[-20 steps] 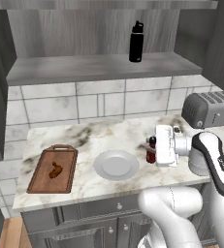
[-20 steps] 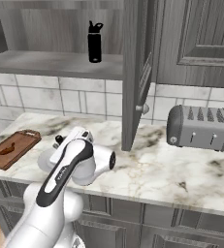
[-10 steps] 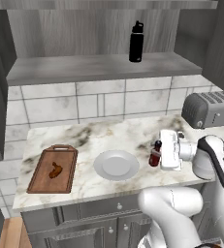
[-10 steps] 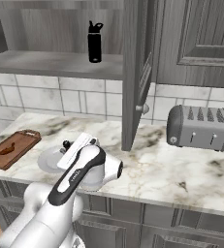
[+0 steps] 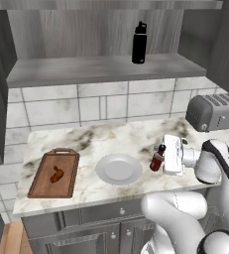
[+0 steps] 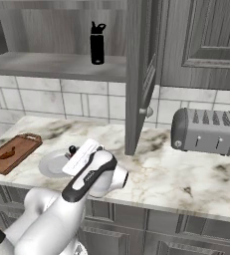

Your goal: Pick the chicken drumstick from the plate and place it on the cutting board. Then pick the condiment bottle from the cabinet and place it next to the cutting board.

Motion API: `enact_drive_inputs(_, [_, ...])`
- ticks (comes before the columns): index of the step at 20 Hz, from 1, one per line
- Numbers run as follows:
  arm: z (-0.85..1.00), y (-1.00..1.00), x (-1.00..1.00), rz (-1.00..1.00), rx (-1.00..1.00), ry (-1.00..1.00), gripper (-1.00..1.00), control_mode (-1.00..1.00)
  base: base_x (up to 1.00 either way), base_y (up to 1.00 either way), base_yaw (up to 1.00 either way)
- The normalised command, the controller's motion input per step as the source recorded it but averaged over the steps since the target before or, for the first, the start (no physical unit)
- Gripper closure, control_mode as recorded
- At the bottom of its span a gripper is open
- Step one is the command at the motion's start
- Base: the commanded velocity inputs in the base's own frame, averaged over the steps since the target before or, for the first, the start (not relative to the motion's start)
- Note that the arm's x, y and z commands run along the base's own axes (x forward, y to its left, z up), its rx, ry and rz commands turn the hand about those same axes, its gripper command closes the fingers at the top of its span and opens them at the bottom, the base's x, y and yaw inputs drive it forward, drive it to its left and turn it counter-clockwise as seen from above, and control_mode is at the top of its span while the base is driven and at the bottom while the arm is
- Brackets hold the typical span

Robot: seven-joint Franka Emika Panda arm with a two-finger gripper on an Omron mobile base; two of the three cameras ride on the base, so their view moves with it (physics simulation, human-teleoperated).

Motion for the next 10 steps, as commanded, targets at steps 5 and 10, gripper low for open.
enact_drive_inputs(5, [-0.12,0.0,0.11,0.01,0.07,0.0,1.0,-1.0,0.0,0.0,0.0])
enact_drive_inputs(10, [-0.19,0.0,0.1,0.0,0.01,0.0,1.0,-1.0,0.0,0.0,0.0])
